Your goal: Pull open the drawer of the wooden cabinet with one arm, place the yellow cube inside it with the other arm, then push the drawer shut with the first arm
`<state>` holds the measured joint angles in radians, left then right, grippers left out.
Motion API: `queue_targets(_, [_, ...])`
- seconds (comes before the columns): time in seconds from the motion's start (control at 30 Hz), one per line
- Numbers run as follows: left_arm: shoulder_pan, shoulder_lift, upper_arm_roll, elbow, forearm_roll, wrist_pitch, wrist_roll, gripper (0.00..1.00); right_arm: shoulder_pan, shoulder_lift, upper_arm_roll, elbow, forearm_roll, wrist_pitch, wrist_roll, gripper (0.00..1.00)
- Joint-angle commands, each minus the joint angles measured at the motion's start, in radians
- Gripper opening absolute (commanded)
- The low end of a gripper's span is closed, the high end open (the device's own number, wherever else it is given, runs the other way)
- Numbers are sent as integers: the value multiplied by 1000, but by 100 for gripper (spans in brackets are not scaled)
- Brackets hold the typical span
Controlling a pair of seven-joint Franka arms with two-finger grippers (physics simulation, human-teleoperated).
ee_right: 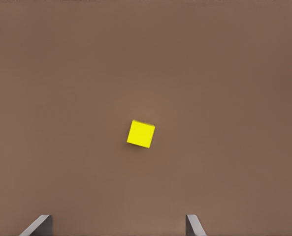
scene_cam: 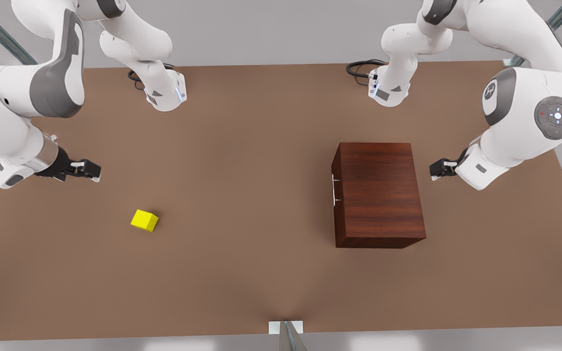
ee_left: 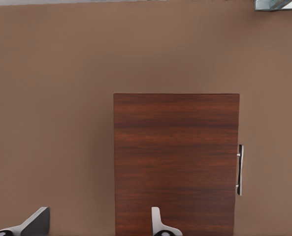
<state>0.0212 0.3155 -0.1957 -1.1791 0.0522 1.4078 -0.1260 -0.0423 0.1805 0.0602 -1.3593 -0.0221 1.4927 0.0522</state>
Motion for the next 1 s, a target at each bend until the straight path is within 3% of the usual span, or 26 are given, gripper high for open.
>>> queue_targets(0.0, [-4, 0, -1, 1, 18, 39, 28, 100, -1, -2, 1, 0, 1, 32, 9, 100])
queue_targets(0.13, [-401, 140, -1, 7, 25, 8, -625, 100, -10, 16, 6, -6, 1, 70, 9, 100])
queue_targets(0.17, [-510, 187, -1, 7, 113, 37, -813, 100, -1, 51, 7, -6, 1, 115, 11, 100])
queue_targets(0.23, [-590, 252, -2, 9, 135, 88, -1011, 100, -1, 125, 9, -7, 2, 196, 11, 100])
queue_targets(0.37, [-606, 327, 1, 7, 172, 105, -1029, 99, -18, 249, 18, -9, -1, 311, 11, 100])
queue_targets(0.5, [-603, 361, 1, 6, 232, 112, -1023, 79, -33, 344, 18, -38, 2, 366, 93, 100])
queue_targets(0.77, [-573, 395, 4, 1, 256, 126, -983, 75, -65, 347, 26, -337, 4, 574, 405, 100])
queue_targets(0.97, [-572, 418, 12, 1, 255, 146, -899, 75, -60, 396, 29, -376, 4, 649, 405, 100])
